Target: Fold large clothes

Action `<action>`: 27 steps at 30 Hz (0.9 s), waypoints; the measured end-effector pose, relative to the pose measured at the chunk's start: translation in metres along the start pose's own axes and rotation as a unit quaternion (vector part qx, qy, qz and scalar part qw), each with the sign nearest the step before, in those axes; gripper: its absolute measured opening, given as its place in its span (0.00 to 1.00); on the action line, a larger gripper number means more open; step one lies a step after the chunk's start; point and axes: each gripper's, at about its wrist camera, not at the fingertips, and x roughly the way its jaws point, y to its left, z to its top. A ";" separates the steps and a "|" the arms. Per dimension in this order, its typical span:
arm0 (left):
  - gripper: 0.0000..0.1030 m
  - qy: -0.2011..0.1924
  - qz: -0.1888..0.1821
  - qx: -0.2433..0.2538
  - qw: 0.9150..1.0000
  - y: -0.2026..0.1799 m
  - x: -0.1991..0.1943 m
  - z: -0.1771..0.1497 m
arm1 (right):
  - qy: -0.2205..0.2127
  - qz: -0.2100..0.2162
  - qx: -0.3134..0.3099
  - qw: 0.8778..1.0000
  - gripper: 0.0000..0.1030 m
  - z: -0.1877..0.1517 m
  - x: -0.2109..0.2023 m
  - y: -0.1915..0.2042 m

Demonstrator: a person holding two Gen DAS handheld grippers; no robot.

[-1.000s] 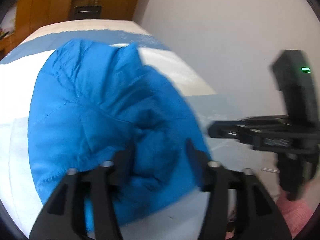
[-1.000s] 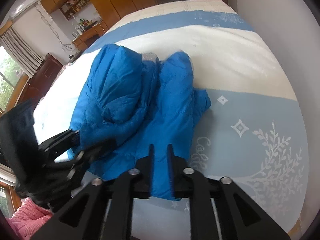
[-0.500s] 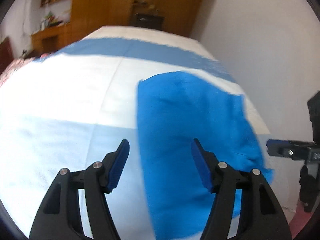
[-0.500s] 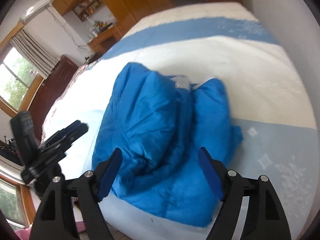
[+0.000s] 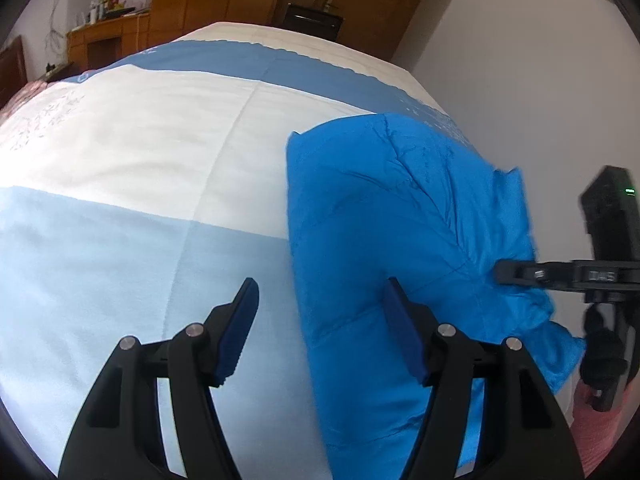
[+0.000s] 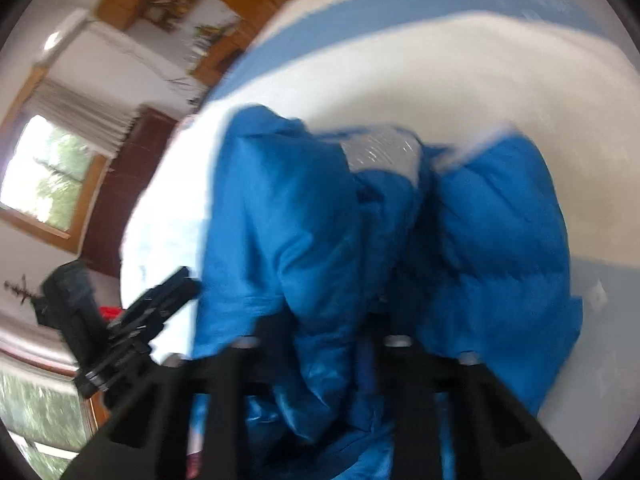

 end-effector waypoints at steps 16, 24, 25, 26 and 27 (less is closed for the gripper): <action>0.61 -0.023 -0.057 0.096 0.994 -0.093 -0.026 -0.014 | -0.109 -0.051 -0.021 0.993 0.10 -0.057 -0.117 -0.004; 0.63 0.030 -0.051 0.129 0.990 -0.105 0.026 -0.034 | -0.073 -0.042 0.063 0.994 0.16 -0.090 -0.067 -0.090; 0.63 0.029 -0.047 0.134 0.989 -0.105 0.029 -0.038 | -0.077 -0.036 0.067 0.994 0.17 -0.094 -0.062 -0.096; 0.63 0.029 -0.044 0.136 0.989 -0.105 0.031 -0.041 | -0.081 -0.030 0.070 0.994 0.17 -0.096 -0.057 -0.100; 0.63 0.029 -0.041 0.137 0.989 -0.103 0.034 -0.044 | -0.085 -0.029 0.071 0.993 0.18 -0.098 -0.053 -0.103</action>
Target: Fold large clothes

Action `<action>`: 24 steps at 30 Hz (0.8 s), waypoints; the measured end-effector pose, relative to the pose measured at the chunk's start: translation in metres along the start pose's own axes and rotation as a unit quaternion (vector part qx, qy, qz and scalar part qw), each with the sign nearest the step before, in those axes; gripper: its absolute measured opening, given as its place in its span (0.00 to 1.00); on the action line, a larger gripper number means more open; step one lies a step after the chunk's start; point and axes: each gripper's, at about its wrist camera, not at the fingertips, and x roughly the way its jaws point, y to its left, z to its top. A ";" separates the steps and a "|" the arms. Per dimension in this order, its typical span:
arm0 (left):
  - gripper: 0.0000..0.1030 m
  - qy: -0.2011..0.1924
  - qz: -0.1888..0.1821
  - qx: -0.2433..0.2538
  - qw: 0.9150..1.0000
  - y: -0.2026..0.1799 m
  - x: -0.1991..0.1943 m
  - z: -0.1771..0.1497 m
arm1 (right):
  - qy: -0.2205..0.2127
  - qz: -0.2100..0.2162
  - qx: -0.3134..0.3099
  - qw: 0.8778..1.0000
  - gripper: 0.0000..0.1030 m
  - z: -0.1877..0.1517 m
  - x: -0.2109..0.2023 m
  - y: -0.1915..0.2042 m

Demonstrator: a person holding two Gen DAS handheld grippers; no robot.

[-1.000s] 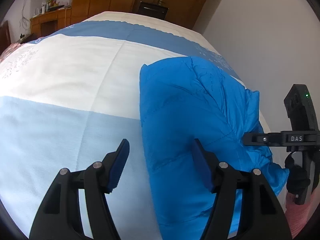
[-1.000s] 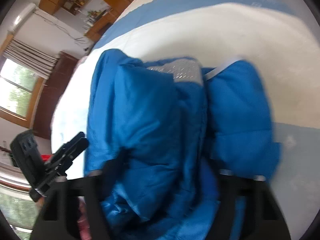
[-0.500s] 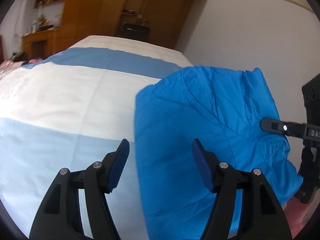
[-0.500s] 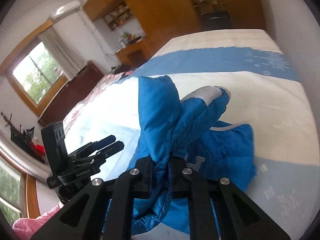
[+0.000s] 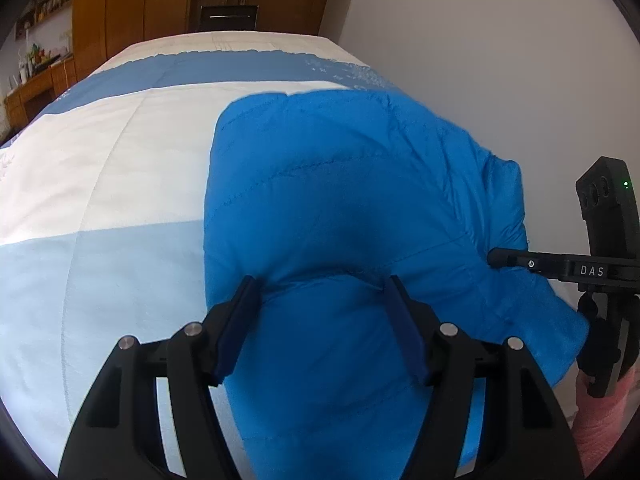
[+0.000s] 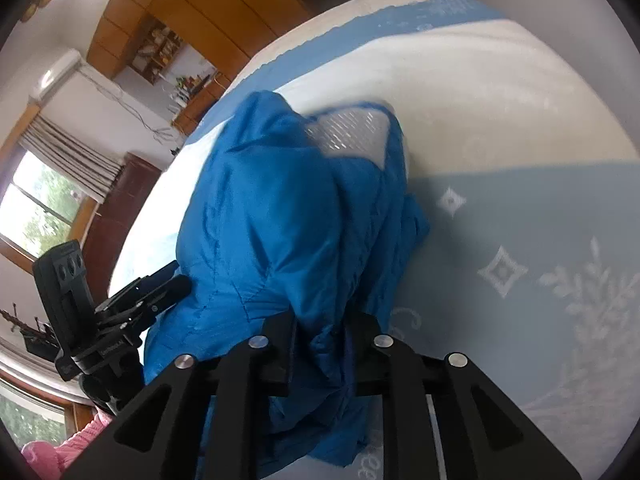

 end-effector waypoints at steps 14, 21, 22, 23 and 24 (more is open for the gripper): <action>0.60 -0.006 -0.023 -0.046 0.999 0.027 -0.072 -0.009 | -0.049 -0.067 -0.104 0.991 0.28 -0.006 -0.060 0.082; 0.54 0.022 -0.035 -0.039 0.998 0.026 -0.070 -0.032 | -0.001 -0.049 -0.199 0.979 0.16 -0.031 -0.043 0.132; 0.54 0.024 -0.036 -0.037 0.998 0.025 -0.068 -0.036 | 0.003 -0.058 -0.198 0.979 0.16 -0.035 -0.041 0.130; 0.54 0.023 -0.033 -0.034 0.999 0.023 -0.064 -0.036 | 0.010 -0.067 -0.193 0.979 0.16 -0.041 -0.037 0.124; 0.54 0.020 -0.031 -0.030 0.999 0.023 -0.063 -0.039 | 0.016 -0.074 -0.186 0.980 0.13 -0.047 -0.036 0.113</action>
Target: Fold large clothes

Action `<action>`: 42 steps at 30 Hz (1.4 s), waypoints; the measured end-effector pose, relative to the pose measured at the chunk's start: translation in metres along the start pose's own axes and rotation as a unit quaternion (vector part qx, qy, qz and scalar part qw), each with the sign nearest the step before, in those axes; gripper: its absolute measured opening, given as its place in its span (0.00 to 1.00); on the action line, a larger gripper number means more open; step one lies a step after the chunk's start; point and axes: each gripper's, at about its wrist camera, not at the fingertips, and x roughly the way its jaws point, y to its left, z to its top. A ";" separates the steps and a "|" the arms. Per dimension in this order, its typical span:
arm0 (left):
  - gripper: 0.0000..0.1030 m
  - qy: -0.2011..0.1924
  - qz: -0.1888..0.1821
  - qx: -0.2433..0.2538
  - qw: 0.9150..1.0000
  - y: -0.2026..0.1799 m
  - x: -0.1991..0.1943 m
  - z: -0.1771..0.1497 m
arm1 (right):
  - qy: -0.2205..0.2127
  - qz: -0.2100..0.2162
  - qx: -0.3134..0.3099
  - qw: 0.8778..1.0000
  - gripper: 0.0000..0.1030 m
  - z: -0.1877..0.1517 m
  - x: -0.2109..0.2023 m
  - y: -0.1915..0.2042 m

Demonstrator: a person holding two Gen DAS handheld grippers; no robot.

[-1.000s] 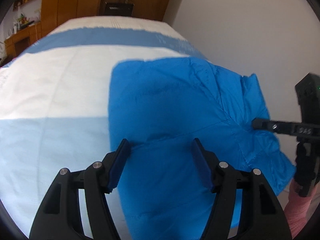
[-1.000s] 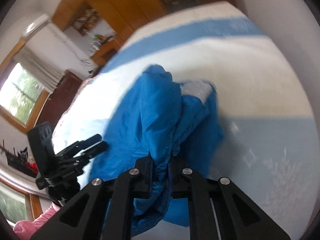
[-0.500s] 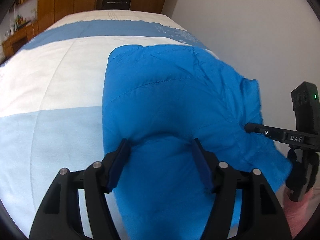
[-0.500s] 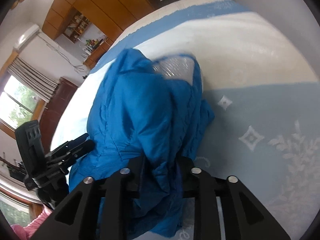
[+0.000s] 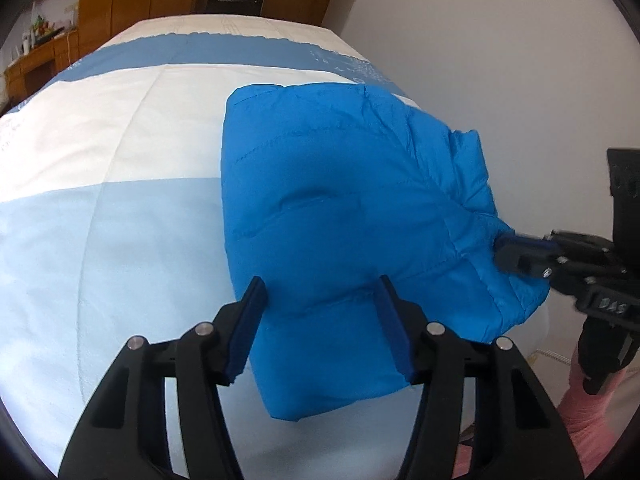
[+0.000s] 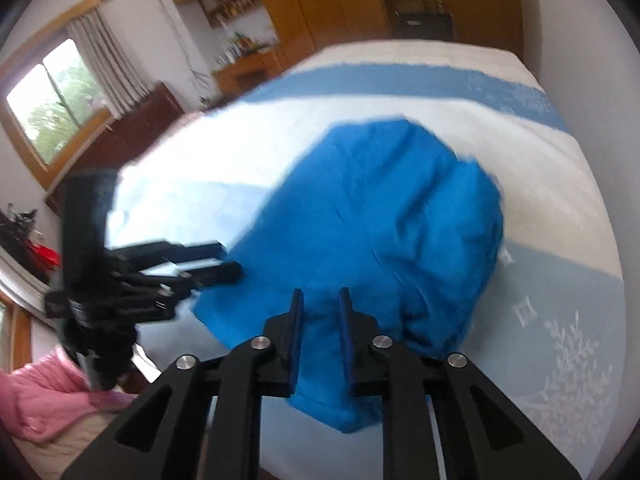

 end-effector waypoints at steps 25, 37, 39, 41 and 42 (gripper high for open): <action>0.55 0.012 -0.050 -0.031 0.998 0.029 0.031 0.102 | -0.051 -0.034 0.001 0.998 0.11 0.072 -0.006 -0.017; 0.45 0.117 -0.073 -0.017 0.990 0.020 0.126 0.127 | 0.027 -0.022 0.109 0.993 0.05 0.081 0.071 -0.109; 0.45 0.119 -0.059 -0.008 0.991 0.019 0.136 0.125 | 0.032 -0.022 0.112 0.993 0.04 0.078 0.081 -0.111; 0.45 0.122 -0.056 -0.009 0.991 0.019 0.139 0.126 | 0.031 -0.023 0.114 0.993 0.03 0.074 0.086 -0.112; 0.45 0.125 -0.058 -0.012 0.990 0.020 0.143 0.128 | 0.029 -0.024 0.114 0.993 0.03 0.073 0.088 -0.112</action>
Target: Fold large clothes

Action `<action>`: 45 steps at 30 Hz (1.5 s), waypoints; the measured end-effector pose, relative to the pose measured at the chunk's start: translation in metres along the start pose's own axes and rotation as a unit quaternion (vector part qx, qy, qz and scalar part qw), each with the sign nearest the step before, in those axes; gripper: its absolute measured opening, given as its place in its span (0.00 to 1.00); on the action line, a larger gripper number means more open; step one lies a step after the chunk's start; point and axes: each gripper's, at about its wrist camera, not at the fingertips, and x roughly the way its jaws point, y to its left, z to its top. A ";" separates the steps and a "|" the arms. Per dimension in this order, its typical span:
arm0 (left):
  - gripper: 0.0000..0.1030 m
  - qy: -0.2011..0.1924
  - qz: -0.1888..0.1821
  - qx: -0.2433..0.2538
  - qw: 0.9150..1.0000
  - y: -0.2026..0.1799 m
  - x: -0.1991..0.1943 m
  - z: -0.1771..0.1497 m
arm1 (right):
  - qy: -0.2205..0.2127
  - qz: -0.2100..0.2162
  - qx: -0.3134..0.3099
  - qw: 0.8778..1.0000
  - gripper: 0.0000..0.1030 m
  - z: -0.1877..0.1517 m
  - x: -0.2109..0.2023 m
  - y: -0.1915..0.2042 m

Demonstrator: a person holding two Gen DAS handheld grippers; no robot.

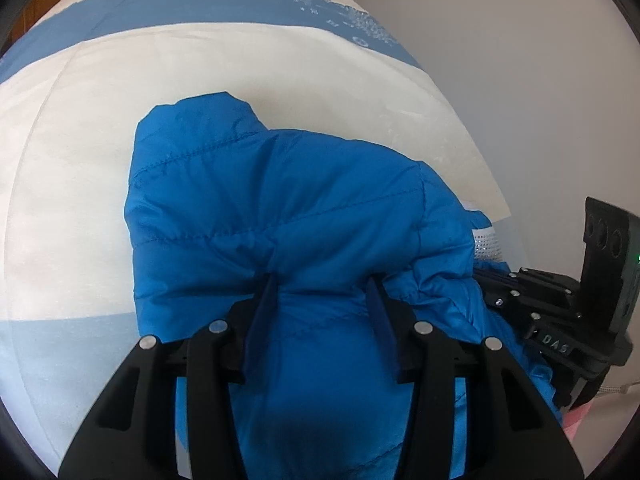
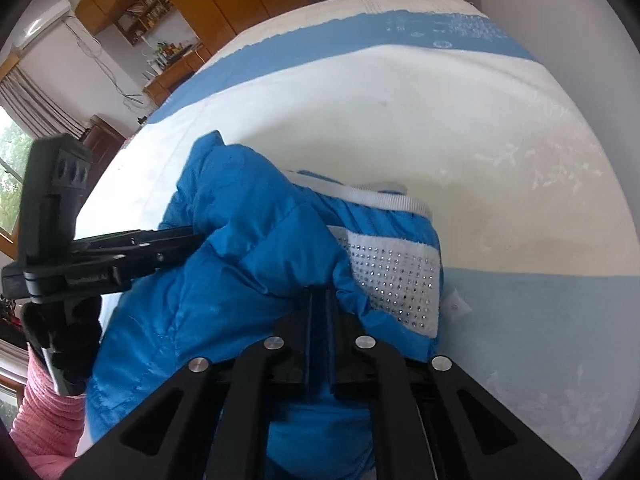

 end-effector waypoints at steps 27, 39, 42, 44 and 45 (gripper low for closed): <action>0.91 -0.053 -0.133 -0.053 0.988 0.051 -0.045 -0.096 | 0.003 0.170 0.154 0.973 0.92 -0.081 -0.027 -0.034; 0.77 -0.078 -0.162 -0.040 0.983 0.037 -0.021 -0.084 | -0.018 0.197 0.091 0.976 0.64 -0.072 -0.013 -0.012; 0.72 -0.087 -0.175 -0.040 0.980 0.036 -0.032 -0.080 | -0.035 0.187 0.061 0.980 0.58 -0.062 -0.022 0.000; 0.71 -0.101 -0.175 -0.032 0.979 0.034 -0.040 -0.072 | -0.046 0.186 0.046 0.980 0.56 -0.052 -0.026 0.005; 0.71 -0.110 -0.170 -0.026 0.979 0.033 -0.045 -0.069 | -0.053 0.185 0.039 0.980 0.56 -0.044 -0.029 0.010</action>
